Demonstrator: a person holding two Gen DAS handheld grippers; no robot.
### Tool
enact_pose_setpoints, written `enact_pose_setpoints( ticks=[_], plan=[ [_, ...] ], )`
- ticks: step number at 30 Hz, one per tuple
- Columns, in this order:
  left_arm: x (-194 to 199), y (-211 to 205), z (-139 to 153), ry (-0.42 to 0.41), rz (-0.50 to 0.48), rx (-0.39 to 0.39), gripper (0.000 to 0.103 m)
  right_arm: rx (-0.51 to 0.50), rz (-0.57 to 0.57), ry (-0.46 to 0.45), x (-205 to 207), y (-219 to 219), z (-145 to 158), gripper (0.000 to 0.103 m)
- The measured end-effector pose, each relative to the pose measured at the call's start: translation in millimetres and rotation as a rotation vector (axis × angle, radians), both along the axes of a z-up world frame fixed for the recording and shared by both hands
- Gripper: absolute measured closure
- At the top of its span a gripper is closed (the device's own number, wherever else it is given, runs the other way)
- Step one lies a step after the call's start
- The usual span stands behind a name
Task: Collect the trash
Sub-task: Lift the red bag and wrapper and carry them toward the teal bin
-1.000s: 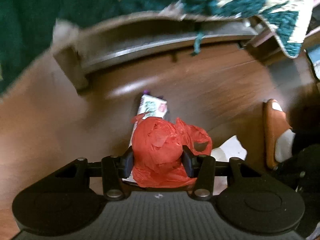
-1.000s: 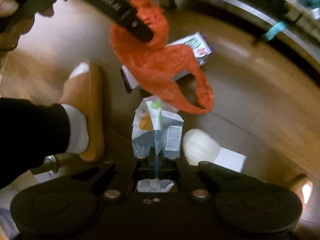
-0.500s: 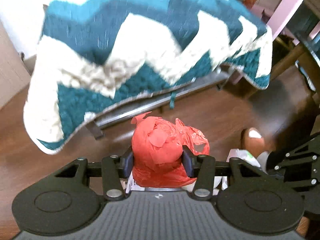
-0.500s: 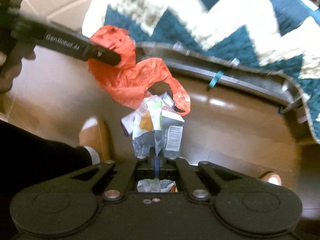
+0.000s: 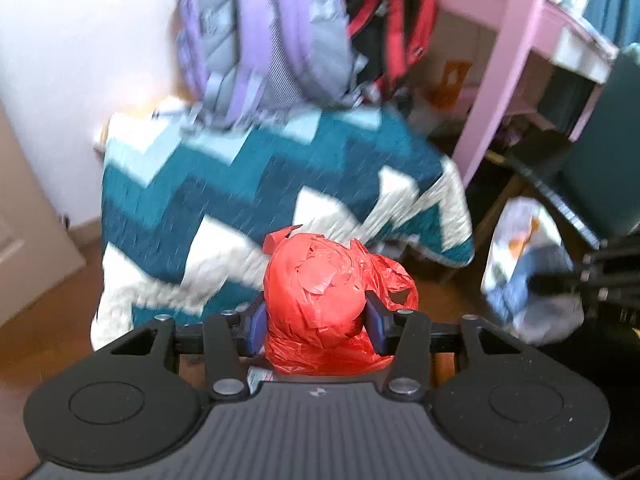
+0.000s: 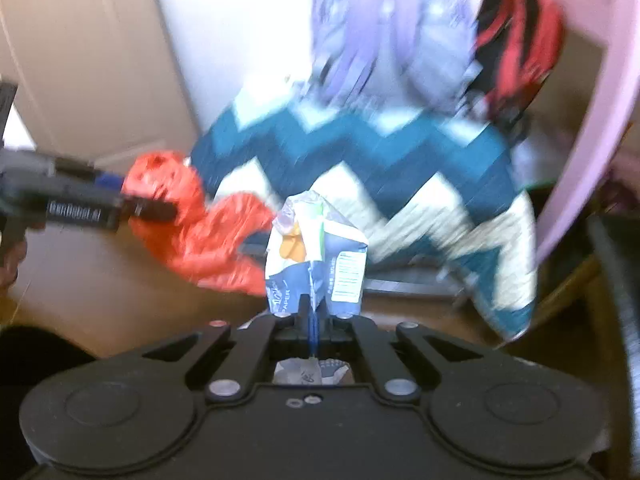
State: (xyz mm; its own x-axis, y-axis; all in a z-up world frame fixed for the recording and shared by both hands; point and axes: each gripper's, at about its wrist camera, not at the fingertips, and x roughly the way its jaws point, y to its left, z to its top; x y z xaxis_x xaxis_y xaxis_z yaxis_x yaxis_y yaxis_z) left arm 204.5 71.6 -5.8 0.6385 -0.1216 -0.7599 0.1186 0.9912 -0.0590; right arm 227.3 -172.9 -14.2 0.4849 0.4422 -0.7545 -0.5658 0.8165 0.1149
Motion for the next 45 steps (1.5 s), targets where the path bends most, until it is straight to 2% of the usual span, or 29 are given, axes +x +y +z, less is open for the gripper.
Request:
enact_pose_setpoints(
  ticks=[6,12,21,29,34,38,45],
  plan=[
    [-2,-49,57,-0.125,-0.042,-0.004,0.055,0.039,-0.07,-0.151,-3,-56,79,0.103],
    [2,-105,109,-0.224,-0.123,-0.022,0.055,0.067,-0.168,-0.298,-9,-115,142,0.103],
    [15,-210,177,-0.341,-0.288,-0.107,0.055,0.05,-0.351,-0.461,-11,-214,203,0.103],
    [30,-319,226,-0.446,-0.435,-0.097,0.055,-0.006,-0.523,-0.507,-6,-297,222,0.103],
    [43,-380,242,-0.481,-0.5,-0.092,0.055,-0.009,-0.598,-0.475,0,-338,216,0.103],
    [61,-424,241,-0.468,-0.524,-0.081,0.055,-0.004,-0.641,-0.426,10,-361,206,0.103],
    [88,-478,216,-0.388,-0.545,-0.057,0.055,-0.036,-0.682,-0.33,34,-387,193,0.103]
  ],
)
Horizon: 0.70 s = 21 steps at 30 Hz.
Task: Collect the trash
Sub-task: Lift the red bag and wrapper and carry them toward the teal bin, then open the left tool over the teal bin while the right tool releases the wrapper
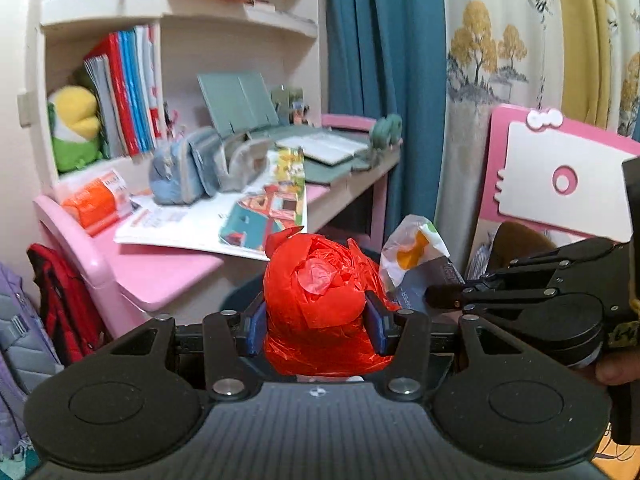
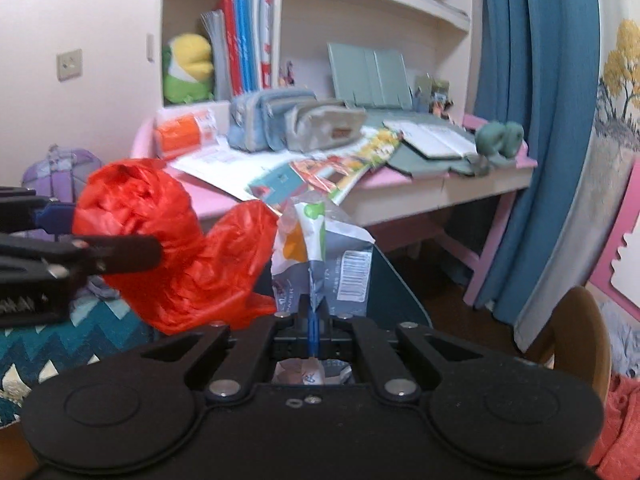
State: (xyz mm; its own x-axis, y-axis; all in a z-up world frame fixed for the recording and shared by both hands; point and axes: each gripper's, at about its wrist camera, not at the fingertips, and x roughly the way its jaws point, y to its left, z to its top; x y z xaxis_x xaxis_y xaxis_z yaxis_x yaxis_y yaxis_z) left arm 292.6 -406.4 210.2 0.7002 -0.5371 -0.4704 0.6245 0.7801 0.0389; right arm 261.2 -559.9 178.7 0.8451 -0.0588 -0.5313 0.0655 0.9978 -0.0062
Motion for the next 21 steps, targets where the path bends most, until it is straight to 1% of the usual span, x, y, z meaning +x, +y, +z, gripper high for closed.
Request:
enact_pose_setpoints(
  ticks=[5,10,13,15,18,20,21],
  plan=[
    [23,-19,-23,0.072,0.018,0.038,0.055,0.016,-0.011,0.063,19,-11,-6,0.103],
    [40,-28,-42,0.124,0.026,0.085,0.055,-0.001,-0.003,0.119,38,-13,-12,0.103],
    [48,-32,-49,0.151,0.035,0.109,0.055,0.013,0.002,0.184,49,-12,-18,0.103],
    [51,-36,-53,0.173,0.031,0.126,0.055,0.032,0.013,0.199,52,-12,-18,0.097],
    [53,-44,-59,0.188,0.015,0.17,0.054,0.009,0.008,0.226,55,-9,-20,0.089],
    [51,-51,-63,0.176,0.003,0.216,0.053,0.001,0.006,0.24,56,-8,-22,0.09],
    [50,-53,-64,0.172,0.001,0.229,0.053,-0.004,0.005,0.242,55,-8,-23,0.088]
  ],
)
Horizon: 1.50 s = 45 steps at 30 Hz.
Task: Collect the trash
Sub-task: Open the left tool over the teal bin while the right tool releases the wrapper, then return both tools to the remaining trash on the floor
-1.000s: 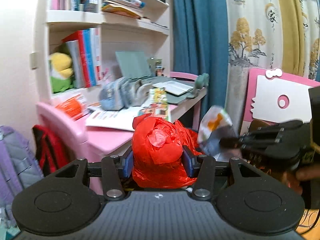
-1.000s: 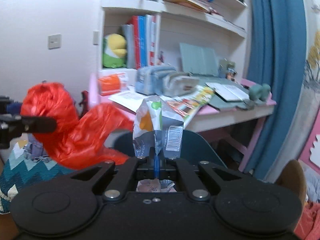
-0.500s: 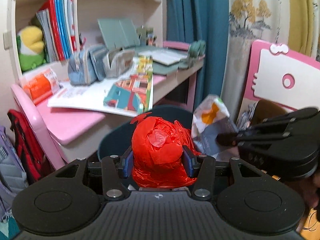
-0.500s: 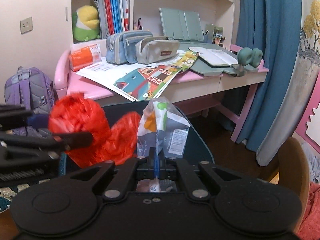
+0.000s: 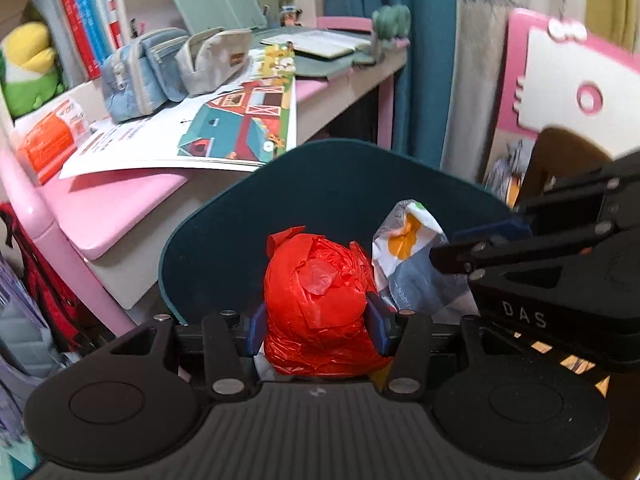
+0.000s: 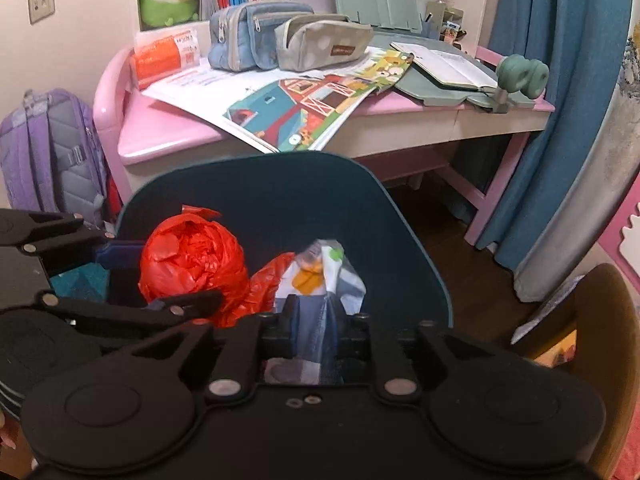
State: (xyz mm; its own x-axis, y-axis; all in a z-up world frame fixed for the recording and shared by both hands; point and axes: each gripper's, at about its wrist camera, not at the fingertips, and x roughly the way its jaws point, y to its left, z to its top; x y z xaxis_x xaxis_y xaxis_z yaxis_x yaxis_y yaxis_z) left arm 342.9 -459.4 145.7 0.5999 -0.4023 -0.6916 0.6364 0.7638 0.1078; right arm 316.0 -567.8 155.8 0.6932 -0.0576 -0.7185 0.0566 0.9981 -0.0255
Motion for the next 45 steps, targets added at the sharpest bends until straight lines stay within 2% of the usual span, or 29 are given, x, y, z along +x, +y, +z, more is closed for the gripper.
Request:
enact_pose_setpoints(
  ticks=[4,7,9,11,22,33,45],
  plan=[
    [-3,-2,-4,0.024,-0.015,-0.001,0.051,0.006,0.0,0.006,-3,-2,-1,0.081],
    [-7,-3,-5,0.027,-0.019,-0.003,0.047,0.003,0.001,0.01,-6,-4,0,0.074],
    [-10,-3,-4,0.02,-0.017,-0.003,0.038,0.001,-0.001,0.007,-8,-5,1,0.066],
    [-14,-1,-2,0.011,-0.015,-0.014,0.033,0.006,-0.003,0.002,-11,-6,4,0.062],
    [-32,26,22,-0.004,0.011,-0.079,0.03,0.069,0.017,-0.059,-41,-8,26,0.054],
    [-69,89,57,-0.057,0.065,-0.155,0.028,0.096,0.11,-0.161,-90,26,65,0.048],
    [-120,195,71,-0.109,0.161,-0.218,0.023,0.112,0.309,-0.232,-133,106,82,0.047]
  ],
)
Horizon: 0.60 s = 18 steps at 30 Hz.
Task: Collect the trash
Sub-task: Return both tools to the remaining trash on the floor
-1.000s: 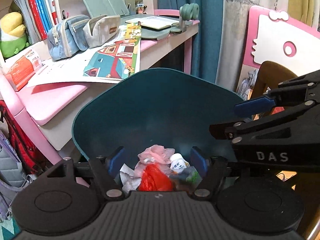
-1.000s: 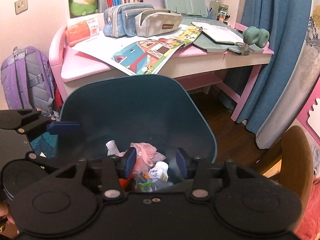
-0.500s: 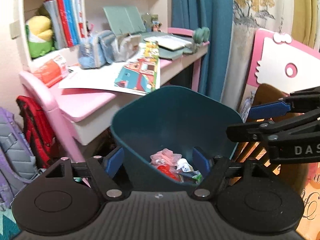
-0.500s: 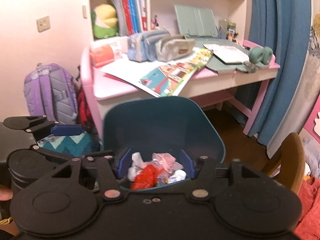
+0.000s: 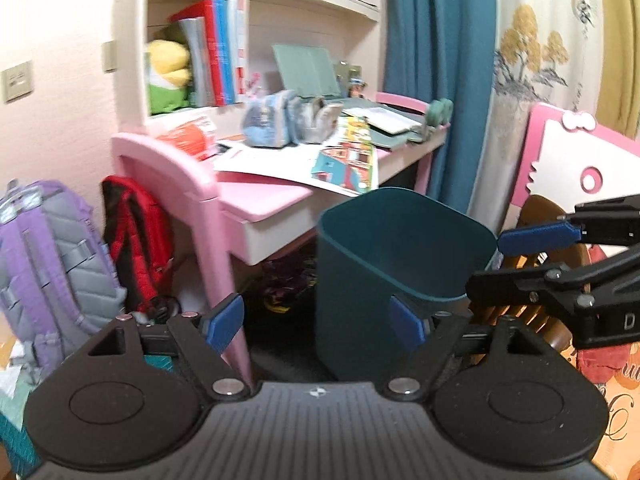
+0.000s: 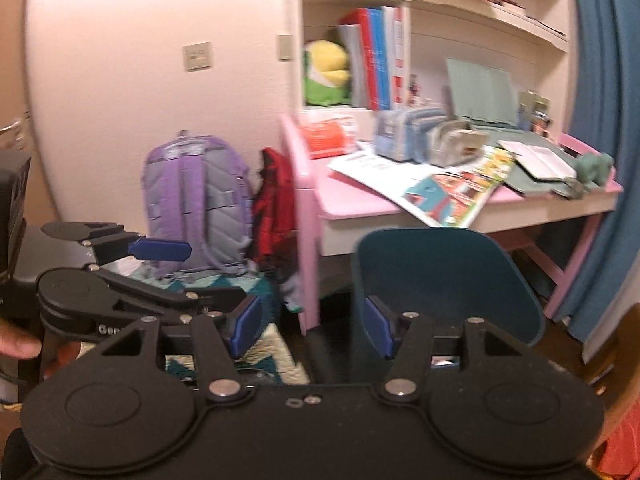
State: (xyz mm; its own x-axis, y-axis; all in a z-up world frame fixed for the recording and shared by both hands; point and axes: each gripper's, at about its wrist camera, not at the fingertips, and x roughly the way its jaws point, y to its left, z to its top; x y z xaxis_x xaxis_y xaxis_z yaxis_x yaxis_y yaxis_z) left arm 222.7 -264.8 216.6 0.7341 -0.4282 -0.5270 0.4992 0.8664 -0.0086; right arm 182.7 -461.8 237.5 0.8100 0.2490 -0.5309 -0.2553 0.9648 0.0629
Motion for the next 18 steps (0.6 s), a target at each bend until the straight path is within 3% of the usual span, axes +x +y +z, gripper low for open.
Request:
enact_pose_setpoints(
  ticks=[9,16,18],
  plan=[
    [-37,87,-4,-0.019,0.104,-0.017,0.022,0.018,0.163,-0.049,-20,73,-5,0.047],
    [-59,161,-21,-0.011,0.216,-0.035,0.019,0.032,0.303,-0.08,-25,139,-29,0.047],
    [-64,184,-29,-0.001,0.25,-0.038,0.011,0.024,0.335,-0.086,-26,159,-38,0.047]
  ],
)
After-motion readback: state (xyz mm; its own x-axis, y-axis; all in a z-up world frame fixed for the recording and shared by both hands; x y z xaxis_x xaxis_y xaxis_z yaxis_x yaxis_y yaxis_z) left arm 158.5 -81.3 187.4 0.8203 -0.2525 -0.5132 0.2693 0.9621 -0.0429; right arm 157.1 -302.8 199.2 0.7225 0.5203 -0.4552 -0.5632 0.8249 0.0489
